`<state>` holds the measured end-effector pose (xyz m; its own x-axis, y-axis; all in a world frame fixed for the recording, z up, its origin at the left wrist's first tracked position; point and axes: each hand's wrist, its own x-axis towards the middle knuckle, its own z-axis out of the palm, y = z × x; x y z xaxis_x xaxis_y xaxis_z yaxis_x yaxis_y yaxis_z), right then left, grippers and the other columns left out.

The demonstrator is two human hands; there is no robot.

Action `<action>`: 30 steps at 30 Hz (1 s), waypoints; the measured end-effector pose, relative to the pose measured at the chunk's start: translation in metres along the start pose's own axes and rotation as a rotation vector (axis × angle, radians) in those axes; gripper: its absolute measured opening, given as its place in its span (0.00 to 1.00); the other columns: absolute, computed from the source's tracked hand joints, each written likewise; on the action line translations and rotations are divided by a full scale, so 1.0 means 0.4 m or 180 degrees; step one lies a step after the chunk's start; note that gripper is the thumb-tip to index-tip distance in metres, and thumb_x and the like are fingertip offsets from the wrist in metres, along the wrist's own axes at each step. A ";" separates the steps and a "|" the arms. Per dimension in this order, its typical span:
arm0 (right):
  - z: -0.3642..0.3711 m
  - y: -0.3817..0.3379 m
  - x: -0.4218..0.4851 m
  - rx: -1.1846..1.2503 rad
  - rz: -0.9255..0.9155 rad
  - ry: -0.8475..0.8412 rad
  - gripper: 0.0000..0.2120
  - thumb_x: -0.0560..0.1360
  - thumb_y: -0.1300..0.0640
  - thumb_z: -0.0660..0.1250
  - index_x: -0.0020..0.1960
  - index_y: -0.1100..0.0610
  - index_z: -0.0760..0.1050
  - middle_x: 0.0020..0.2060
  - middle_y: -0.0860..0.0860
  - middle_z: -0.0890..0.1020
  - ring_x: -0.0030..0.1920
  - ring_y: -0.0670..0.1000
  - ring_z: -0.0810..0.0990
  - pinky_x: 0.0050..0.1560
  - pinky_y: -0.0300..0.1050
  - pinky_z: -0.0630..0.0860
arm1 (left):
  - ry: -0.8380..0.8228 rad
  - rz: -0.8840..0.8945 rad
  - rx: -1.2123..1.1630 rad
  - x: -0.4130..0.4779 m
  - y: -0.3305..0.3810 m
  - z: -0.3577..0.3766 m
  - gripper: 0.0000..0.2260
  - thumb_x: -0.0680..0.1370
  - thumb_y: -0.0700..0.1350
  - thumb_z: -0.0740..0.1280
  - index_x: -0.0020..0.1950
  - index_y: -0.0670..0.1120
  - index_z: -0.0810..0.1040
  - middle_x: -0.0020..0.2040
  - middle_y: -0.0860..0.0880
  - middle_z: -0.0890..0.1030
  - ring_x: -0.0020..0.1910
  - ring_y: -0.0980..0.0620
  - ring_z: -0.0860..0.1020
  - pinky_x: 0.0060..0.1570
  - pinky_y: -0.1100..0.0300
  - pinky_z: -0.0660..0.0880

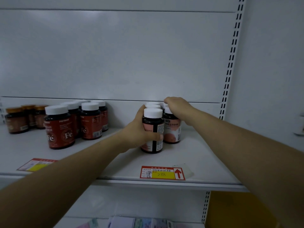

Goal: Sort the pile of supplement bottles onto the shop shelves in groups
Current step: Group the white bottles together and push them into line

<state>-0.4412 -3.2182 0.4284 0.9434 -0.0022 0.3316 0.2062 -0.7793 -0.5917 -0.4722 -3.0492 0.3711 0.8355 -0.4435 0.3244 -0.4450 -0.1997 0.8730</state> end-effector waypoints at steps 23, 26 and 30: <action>-0.008 0.060 -0.025 0.0286 -0.0048 0.0316 0.22 0.80 0.42 0.53 0.65 0.54 0.72 0.64 0.51 0.74 0.59 0.50 0.71 0.54 0.44 0.65 | -0.0044 -0.0385 0.0690 -0.011 0.024 -0.024 0.36 0.74 0.44 0.71 0.75 0.58 0.53 0.58 0.59 0.72 0.57 0.59 0.72 0.56 0.60 0.67; -0.037 0.042 -0.011 -0.0104 -0.0113 0.0320 0.23 0.79 0.40 0.53 0.65 0.53 0.73 0.66 0.51 0.74 0.63 0.52 0.71 0.55 0.44 0.65 | -0.0016 -0.0570 0.1093 -0.011 0.040 -0.060 0.38 0.74 0.55 0.69 0.77 0.59 0.49 0.72 0.53 0.66 0.72 0.51 0.63 0.64 0.56 0.62; -0.059 -0.032 0.015 -0.0420 -0.0280 -0.0045 0.25 0.80 0.41 0.53 0.66 0.58 0.72 0.66 0.53 0.73 0.65 0.54 0.71 0.57 0.45 0.64 | 0.0204 -0.0678 0.1663 -0.037 0.085 -0.107 0.40 0.73 0.61 0.67 0.78 0.56 0.50 0.78 0.51 0.56 0.75 0.50 0.58 0.69 0.55 0.59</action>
<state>-0.4444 -3.2231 0.4554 0.9270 0.0779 0.3670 0.2533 -0.8516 -0.4589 -0.4861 -3.0121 0.4115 0.9349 -0.2955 0.1967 -0.3514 -0.6920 0.6305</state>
